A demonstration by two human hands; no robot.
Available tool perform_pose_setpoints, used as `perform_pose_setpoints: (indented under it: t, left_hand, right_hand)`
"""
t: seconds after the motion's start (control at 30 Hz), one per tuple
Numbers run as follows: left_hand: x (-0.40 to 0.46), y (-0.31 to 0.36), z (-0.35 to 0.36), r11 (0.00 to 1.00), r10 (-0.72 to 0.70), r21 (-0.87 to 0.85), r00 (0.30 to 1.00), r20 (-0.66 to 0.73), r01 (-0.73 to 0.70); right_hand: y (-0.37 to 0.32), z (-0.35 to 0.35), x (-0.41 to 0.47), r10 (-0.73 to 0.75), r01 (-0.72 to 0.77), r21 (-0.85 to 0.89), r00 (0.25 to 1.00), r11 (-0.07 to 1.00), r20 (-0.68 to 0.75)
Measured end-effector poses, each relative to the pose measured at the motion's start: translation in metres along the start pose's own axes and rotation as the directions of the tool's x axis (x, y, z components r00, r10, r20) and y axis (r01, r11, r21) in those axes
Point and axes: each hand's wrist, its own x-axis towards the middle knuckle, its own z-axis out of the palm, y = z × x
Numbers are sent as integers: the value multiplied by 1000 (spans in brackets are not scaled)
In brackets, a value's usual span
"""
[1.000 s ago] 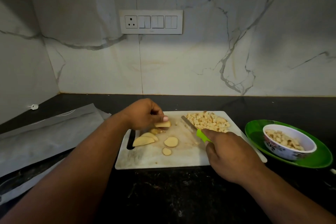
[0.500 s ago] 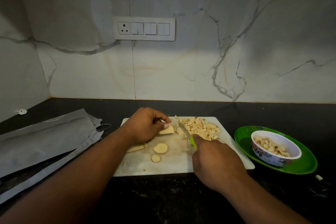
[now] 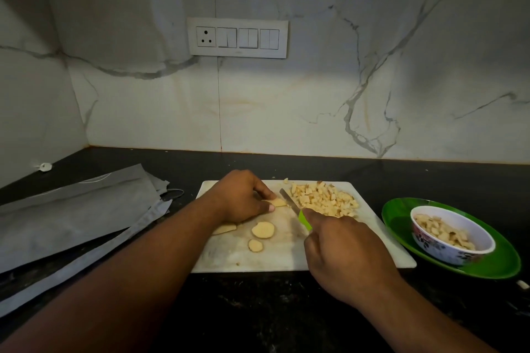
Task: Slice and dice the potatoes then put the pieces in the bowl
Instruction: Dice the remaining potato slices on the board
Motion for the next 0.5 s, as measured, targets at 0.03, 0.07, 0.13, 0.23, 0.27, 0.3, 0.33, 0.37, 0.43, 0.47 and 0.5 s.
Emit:
perform_pose_setpoints:
  t: [0.03,0.07,0.13,0.23,0.27,0.3,0.33,0.37,0.43,0.47,0.5]
  left_hand:
    - [1,1,1,1000,2,-1,1000,-10,-2]
    - [2,1,1,1000,2,4,1000,-15,-2]
    - [3,3,2,1000,-2,17,1000,-17,2]
    - [5,2,3,1000,-18,-4,1000,-8,18]
    - [6,1,4,1000,-22,-16,1000,-12,22]
    - [7,0,5,999,-28,-23,999,-20,27]
    - [8,0,5,999,-37,-29,999,-30,36]
    - [8,0,6,998,-46,-36,998,-41,44]
    - [11,0,8,996,-73,-57,996,-52,70]
    - [12,0,8,994,-88,-67,995,-52,85]
    - [13,-1,9,992,-101,-75,994,-51,97]
  right_hand:
    - [-1,0,0,-2,2,-7,1000,1000,0]
    - [-2,0,0,-5,5,-19,1000,1000,1]
    - [-4,0,0,-8,9,-52,1000,999,12]
    - [-6,1,2,-5,9,-98,999,995,35]
    - [-7,2,2,-8,12,-114,999,993,37]
    - [-7,3,3,-11,15,-126,999,992,37]
    - [-7,3,3,-12,18,-130,999,991,41]
    - [-7,4,3,-14,20,-126,999,992,48]
    - [-7,5,3,-14,22,-105,997,994,73]
    - [-7,5,3,-14,23,-97,996,995,84]
    - [-7,5,3,-11,20,-93,995,996,96]
